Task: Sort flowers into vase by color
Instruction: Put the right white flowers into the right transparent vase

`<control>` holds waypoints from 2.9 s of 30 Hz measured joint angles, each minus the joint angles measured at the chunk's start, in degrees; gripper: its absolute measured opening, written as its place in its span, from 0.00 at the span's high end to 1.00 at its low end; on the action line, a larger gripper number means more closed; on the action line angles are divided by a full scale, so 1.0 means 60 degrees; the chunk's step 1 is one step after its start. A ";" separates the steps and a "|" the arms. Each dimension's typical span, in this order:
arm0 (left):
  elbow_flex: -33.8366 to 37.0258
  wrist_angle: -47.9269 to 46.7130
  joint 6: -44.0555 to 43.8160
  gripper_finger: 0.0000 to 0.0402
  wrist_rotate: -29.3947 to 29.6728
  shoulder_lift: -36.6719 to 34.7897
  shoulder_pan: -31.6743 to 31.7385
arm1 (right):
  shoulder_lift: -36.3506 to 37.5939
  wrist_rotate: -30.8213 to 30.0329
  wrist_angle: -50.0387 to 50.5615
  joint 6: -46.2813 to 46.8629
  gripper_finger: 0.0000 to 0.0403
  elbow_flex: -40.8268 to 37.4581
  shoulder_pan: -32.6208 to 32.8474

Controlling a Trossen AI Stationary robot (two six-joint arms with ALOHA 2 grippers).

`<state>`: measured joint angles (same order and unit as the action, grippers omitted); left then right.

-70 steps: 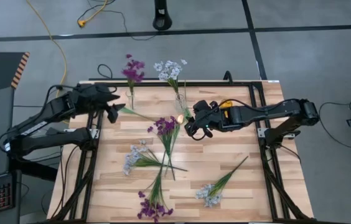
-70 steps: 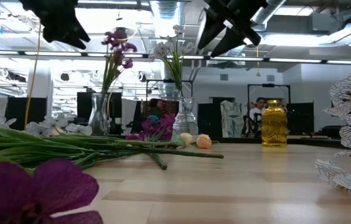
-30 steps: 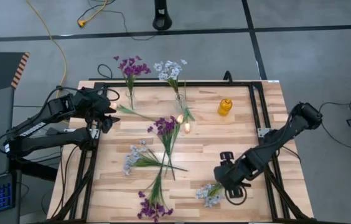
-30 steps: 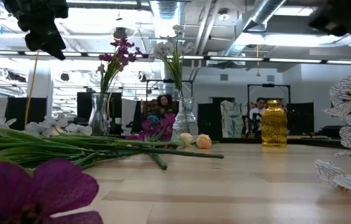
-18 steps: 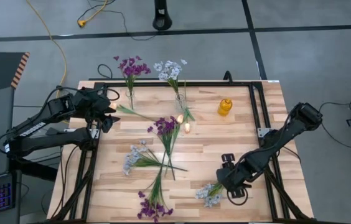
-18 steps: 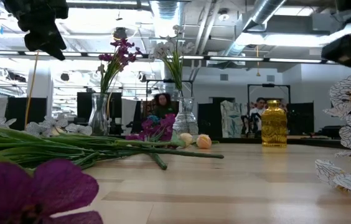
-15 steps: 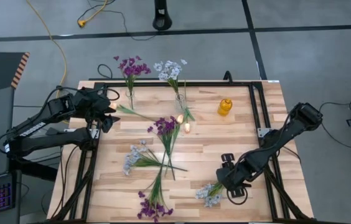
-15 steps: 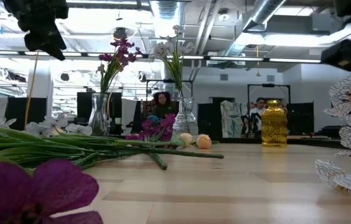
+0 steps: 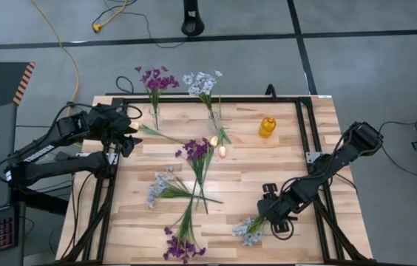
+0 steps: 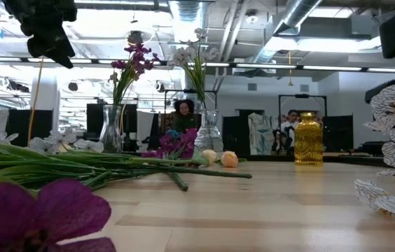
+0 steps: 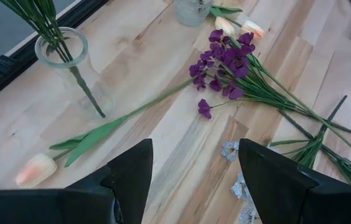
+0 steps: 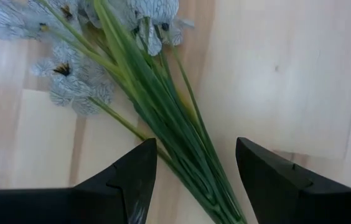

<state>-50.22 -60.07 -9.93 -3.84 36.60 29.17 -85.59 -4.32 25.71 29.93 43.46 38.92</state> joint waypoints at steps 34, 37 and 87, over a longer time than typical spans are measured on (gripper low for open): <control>0.0000 -0.0004 -0.0047 0.44 0.0000 0.0000 0.0003 | -0.1157 0.0645 -0.1354 0.0015 0.71 -0.0388 -0.0155; 0.0000 -0.0004 -0.0050 0.44 0.0004 0.0000 0.0004 | -0.1026 0.0663 -0.1241 0.0033 0.79 -0.0179 -0.0378; 0.0000 0.1002 0.0311 0.44 0.0022 -0.0001 0.0001 | -0.0603 -0.0597 -1.2056 -1.0165 0.89 0.2254 -0.7667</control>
<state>-50.22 -54.06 -8.07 -3.70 36.60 29.17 -89.21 -7.90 -46.63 -31.05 56.99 -7.09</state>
